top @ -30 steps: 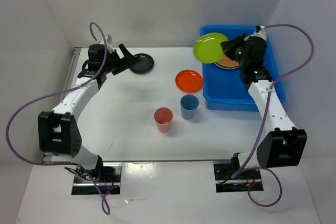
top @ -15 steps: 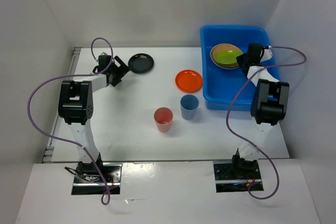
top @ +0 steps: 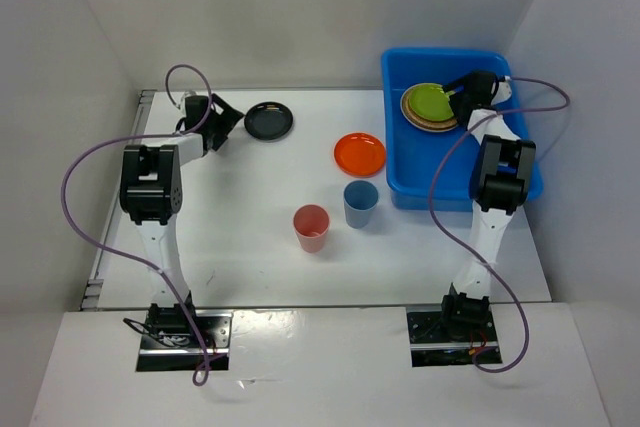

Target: Place the mixed dishes into the plastic bin

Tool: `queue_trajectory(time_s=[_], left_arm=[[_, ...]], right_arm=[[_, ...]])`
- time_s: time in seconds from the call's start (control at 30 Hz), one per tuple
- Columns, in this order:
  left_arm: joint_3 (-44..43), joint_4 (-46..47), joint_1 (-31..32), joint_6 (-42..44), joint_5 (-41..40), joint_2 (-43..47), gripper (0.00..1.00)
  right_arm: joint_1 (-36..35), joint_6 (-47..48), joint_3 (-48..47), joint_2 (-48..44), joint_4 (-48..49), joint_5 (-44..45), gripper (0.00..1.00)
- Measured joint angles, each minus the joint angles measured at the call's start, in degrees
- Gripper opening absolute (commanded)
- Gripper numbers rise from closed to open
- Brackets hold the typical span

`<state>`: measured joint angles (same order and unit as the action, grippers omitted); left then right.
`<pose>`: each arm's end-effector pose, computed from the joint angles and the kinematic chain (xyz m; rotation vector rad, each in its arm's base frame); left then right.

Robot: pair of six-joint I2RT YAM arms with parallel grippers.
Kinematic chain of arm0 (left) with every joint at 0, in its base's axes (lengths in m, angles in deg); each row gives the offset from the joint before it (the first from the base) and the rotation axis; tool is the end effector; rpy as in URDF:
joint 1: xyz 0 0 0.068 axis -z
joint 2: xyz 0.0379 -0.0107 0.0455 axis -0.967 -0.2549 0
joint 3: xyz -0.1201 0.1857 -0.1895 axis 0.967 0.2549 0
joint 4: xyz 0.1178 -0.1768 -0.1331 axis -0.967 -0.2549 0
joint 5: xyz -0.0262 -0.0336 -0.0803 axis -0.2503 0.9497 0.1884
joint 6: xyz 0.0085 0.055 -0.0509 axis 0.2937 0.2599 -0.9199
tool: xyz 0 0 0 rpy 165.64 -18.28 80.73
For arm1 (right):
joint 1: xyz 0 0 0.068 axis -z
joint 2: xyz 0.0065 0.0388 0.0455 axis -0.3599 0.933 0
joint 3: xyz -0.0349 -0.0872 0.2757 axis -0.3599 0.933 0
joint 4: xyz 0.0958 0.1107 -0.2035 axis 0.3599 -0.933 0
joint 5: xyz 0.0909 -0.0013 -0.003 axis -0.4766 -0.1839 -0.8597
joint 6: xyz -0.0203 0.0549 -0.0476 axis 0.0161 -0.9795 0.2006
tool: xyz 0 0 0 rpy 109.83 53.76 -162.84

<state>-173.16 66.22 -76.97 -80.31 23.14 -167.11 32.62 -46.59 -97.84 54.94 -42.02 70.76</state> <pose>0.5171 0.0128 0.1681 -1.0014 1.8799 -0.6197 0.5493 -0.1165 0.1947 1.1541 1.7673 0.3611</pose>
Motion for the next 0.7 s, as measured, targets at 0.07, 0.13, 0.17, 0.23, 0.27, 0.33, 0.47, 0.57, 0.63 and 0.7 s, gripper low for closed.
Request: queue_trajectory(time_s=[0.07, 0.13, 0.17, 0.23, 0.27, 0.33, 0.47, 0.57, 0.63, 0.7], left_arm=[[-0.8, 0.0, 0.0, 0.0, 0.3, -0.5, 1.00], [-1.7, -0.4, 0.0, 0.0, 0.7, -1.1, 0.99], [-2.1, -0.3, 0.0, -0.1, 0.9, -1.4, 0.98], [-2.2, 0.0, 0.0, -0.9, 1.4, -1.6, 0.98], [-2.1, 0.3, 0.0, -1.4, 1.8, -1.7, 0.96], [-2.1, 1.4, 0.0, -2.3, 2.9, -2.3, 0.96], [-2.2, 5.2, 0.1, -5.1, 4.7, -3.8, 0.94], [-2.2, 8.2, 0.5, -7.6, 5.5, -5.0, 0.92], [-2.2, 9.4, 1.1, -8.7, 6.0, -5.5, 0.90], [-2.2, 10.0, 1.7, -9.0, 6.5, -5.7, 0.88]], right_arm=[[0.0, 1.1, -1.9, 0.2, -3.0, -0.9, 0.99], [0.0, 1.9, -3.1, 0.1, -5.9, -1.4, 0.99], [0.0, 2.3, -3.1, -0.2, -6.9, -1.8, 0.99], [0.0, 2.8, 0.5, -2.7, -7.3, -2.7, 0.99], [0.0, 3.0, 3.1, -4.8, -7.4, -3.2, 0.99], [0.1, 3.1, 10.5, -11.0, -6.6, -4.7, 0.99], [0.2, 3.1, 23.0, -24.5, -4.1, -7.9, 0.99], [0.0, 3.7, 24.5, -29.5, -1.7, -9.8, 0.99], [-0.2, 4.4, 24.5, -30.5, -0.7, -11.3, 0.99], [-0.4, 4.9, 24.5, -30.6, -0.5, -12.6, 0.99]])
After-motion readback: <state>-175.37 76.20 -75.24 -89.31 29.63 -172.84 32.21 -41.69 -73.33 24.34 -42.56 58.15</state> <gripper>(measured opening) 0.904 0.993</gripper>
